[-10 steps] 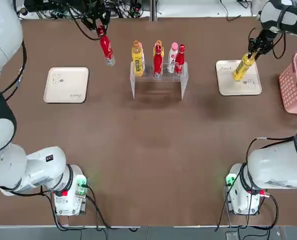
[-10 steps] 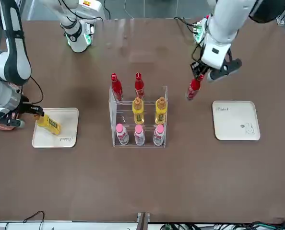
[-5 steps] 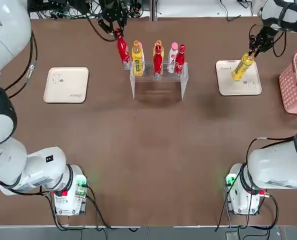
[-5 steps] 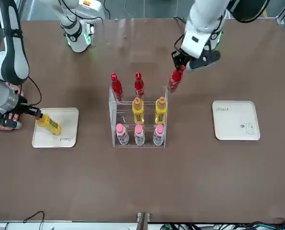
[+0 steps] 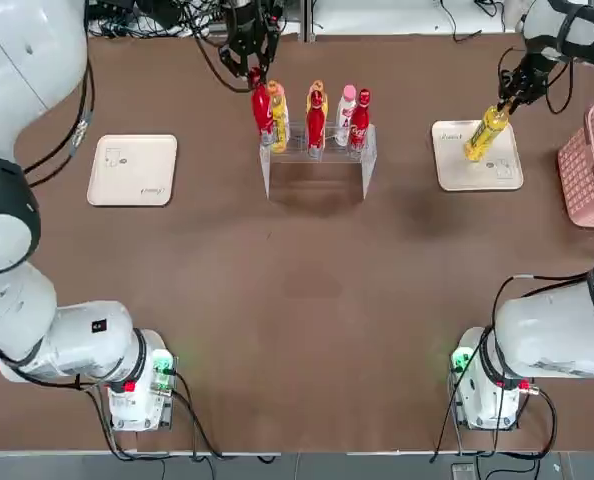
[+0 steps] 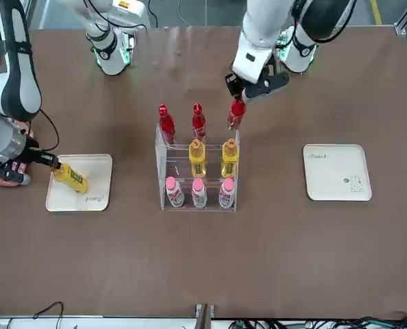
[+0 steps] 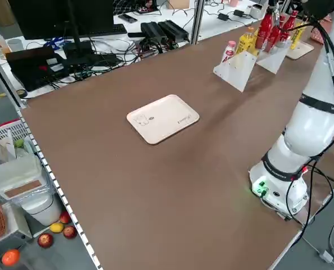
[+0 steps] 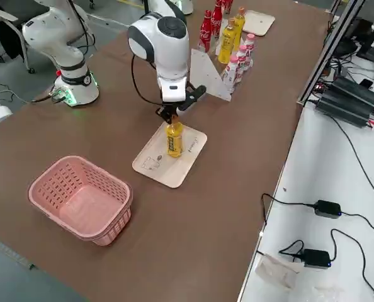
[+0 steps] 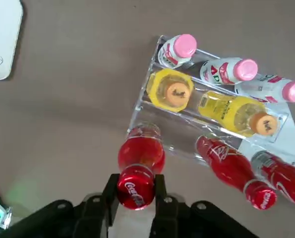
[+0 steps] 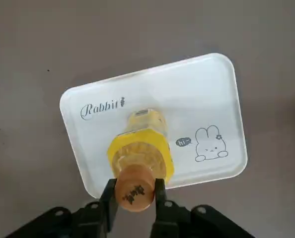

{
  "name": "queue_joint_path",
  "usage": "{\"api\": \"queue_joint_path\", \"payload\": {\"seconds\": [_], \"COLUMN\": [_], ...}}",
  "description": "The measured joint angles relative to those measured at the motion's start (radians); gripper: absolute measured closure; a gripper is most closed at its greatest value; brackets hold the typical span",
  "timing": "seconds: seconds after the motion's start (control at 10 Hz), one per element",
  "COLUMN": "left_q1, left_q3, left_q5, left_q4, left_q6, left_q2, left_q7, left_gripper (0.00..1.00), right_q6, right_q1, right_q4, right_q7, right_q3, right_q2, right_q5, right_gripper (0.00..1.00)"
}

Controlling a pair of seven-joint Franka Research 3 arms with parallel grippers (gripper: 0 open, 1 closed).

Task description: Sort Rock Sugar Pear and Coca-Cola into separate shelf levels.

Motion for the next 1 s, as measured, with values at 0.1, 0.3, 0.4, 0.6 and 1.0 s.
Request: {"api": "queue_joint_path", "payload": {"seconds": [0.1,0.3,0.4,0.6,1.0], "left_q1": [-0.026,-0.038,-0.043,-0.067,-0.117], "left_q3": [0.0,0.001,0.001,0.001,0.002], "left_q5": [0.025,0.033,0.048,0.087,0.149], "left_q4": [0.011,0.031,0.045,0.052,0.053], "left_q6": [0.0,0.002,0.002,0.008,0.013], "left_q2": [0.033,0.074,0.089,0.113,0.148], "left_q7": [-0.029,-0.046,-0.059,-0.096,-0.169], "left_gripper": [0.68,0.68,0.68,0.68,0.68], "right_q6": [-0.01,-0.114,-0.19,-0.298,-0.535], "right_q1": [0.002,0.014,0.029,0.062,0.212], "right_q4": [0.005,0.056,0.105,0.193,0.439], "right_q7": [0.0,-0.001,-0.001,0.0,0.129], "right_q3": [0.002,0.007,0.008,0.011,0.017], "right_q2": [0.0,0.0,0.0,-0.002,-0.014], "right_q5": [0.001,0.002,0.003,0.007,0.011], "right_gripper": [0.66,0.66,0.66,0.66,0.66]}}
